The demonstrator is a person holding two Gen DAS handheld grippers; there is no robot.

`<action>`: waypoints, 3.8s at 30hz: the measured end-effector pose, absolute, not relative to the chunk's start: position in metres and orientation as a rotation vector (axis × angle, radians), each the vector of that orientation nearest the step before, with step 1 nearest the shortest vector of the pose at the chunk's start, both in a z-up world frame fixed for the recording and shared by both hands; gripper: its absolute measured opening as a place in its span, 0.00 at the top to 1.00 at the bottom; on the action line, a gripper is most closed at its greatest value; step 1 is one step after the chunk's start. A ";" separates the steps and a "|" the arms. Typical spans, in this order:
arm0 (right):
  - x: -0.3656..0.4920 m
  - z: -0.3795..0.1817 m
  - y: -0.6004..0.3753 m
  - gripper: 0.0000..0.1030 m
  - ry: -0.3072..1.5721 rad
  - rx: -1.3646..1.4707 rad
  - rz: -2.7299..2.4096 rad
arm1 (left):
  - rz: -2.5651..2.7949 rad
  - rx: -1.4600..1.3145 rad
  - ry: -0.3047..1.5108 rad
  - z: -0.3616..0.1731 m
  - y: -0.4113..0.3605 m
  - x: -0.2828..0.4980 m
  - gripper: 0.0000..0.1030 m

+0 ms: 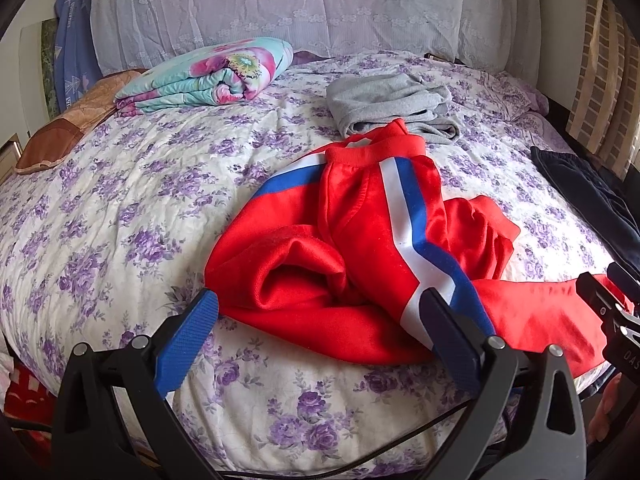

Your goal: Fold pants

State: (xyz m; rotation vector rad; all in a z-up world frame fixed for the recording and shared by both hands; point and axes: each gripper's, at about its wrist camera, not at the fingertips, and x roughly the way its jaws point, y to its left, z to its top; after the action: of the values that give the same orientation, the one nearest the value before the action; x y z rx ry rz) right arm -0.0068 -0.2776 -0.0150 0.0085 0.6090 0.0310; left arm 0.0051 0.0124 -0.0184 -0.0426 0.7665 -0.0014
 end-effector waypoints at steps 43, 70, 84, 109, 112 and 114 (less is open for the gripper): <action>-0.006 -0.016 -0.268 0.03 0.621 -0.005 0.037 | -0.003 -0.049 0.773 -0.018 0.015 0.006 0.05; 0.128 -0.042 -0.049 0.67 0.958 -0.475 0.392 | 0.194 -0.229 0.730 0.008 0.140 0.014 0.05; 0.134 -0.017 -0.293 0.85 0.958 0.110 0.275 | -0.135 0.086 0.797 0.029 0.053 0.153 0.05; 0.165 0.038 -0.268 0.94 0.804 -0.061 0.311 | -0.349 -0.097 0.785 0.054 0.025 0.151 0.89; 0.187 0.080 -0.216 0.94 0.737 -0.123 0.410 | -0.239 -0.180 0.697 0.089 0.074 0.129 0.89; 0.201 0.115 -0.168 0.94 0.667 -0.183 0.493 | -0.152 -0.229 0.634 0.111 0.106 0.108 0.88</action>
State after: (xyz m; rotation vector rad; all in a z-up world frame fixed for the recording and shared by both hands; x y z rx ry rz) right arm 0.2014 -0.1683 0.1145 -0.1835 0.6666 0.4925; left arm 0.1084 0.1062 0.1114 -0.2285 0.6335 -0.1521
